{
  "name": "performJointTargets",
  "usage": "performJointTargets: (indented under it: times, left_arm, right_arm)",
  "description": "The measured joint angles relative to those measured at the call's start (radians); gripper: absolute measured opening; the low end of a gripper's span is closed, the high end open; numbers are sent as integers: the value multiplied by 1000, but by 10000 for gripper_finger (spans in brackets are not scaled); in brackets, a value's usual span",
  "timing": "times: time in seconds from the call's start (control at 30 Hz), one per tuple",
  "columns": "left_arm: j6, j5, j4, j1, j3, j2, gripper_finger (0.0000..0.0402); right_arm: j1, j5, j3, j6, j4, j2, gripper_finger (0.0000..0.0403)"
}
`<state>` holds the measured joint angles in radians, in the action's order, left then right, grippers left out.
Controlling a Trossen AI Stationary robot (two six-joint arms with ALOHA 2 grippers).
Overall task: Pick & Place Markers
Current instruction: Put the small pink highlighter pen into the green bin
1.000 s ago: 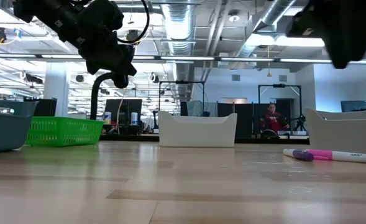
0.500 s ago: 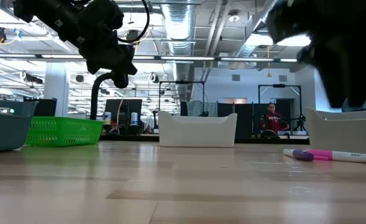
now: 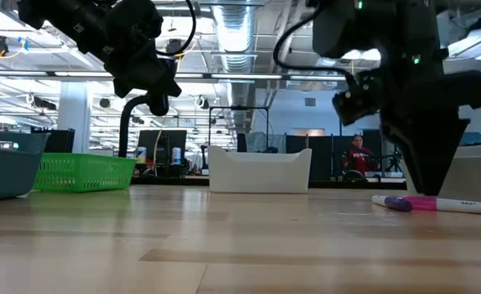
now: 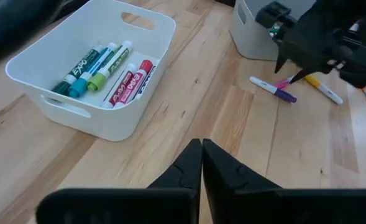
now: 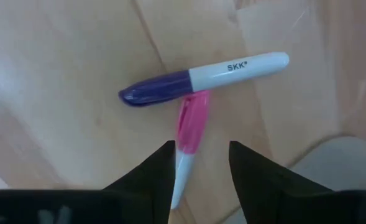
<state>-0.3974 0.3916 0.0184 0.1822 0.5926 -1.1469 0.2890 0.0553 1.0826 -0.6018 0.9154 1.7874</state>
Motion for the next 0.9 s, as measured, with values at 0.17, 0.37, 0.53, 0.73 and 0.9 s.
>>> performJointTargets:
  times: [0.17, 0.37, 0.53, 0.73, 0.9]
  left_arm:
    - [0, 0, -1, 0, 0, 0, 10]
    - [0, 0, -1, -1, 0, 0, 8]
    - [0, 0, -3, -1, 0, 0, 6]
    - [0, 0, -4, -1, 0, 0, 8]
    - [0, 0, -4, -1, 0, 0, 6]
  right_arm:
    - [-18, 34, -68, 49, -121, -7, 121]
    - [-22, 35, -83, 87, -161, -3, 92]
    - [-24, 48, -72, 87, -147, -1, 41]
    - [-28, 63, -68, 106, -150, -2, 27]
    - [-29, 61, -38, 113, -121, 4, 29]
